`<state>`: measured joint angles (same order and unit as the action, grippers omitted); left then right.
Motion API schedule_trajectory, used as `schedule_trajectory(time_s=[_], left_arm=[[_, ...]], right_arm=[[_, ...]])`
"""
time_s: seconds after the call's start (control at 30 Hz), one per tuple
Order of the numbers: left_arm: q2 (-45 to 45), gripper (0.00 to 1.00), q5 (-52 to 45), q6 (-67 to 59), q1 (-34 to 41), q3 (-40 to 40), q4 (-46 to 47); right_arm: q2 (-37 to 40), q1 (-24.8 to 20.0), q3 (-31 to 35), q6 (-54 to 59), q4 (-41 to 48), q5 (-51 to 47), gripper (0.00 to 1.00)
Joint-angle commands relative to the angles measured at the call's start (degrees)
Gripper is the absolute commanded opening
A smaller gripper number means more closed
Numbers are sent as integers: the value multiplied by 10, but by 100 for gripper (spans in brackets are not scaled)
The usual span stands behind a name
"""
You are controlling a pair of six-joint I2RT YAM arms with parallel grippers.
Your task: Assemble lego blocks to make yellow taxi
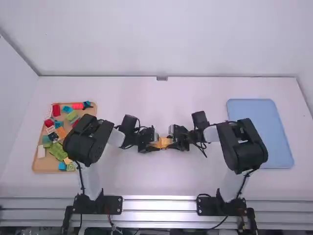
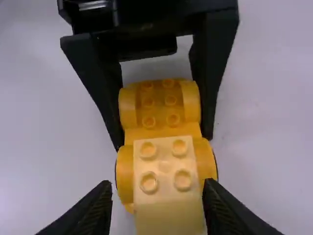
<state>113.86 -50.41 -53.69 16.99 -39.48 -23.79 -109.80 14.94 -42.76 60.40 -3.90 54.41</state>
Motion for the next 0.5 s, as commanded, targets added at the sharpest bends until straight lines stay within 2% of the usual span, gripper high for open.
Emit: schedule_trajectory(time_s=[0.0, 0.1, 0.17, 0.3, 0.47], left_arm=[[6, 26, 5, 2, 3, 5, 9], [6, 26, 5, 3, 3, 5, 9], [6, 26, 5, 2, 3, 5, 9], [6, 26, 5, 2, 3, 5, 9], [6, 26, 5, 2, 3, 5, 9]], right_arm=[[14, -3, 4, -6, 2, -4, 40], [14, 0, 4, -6, 0, -4, 27], [14, 4, 4, -6, -4, -5, 22], [14, 3, 4, -6, -16, 2, 20], [14, -15, -1, 2, -30, 54, 20]])
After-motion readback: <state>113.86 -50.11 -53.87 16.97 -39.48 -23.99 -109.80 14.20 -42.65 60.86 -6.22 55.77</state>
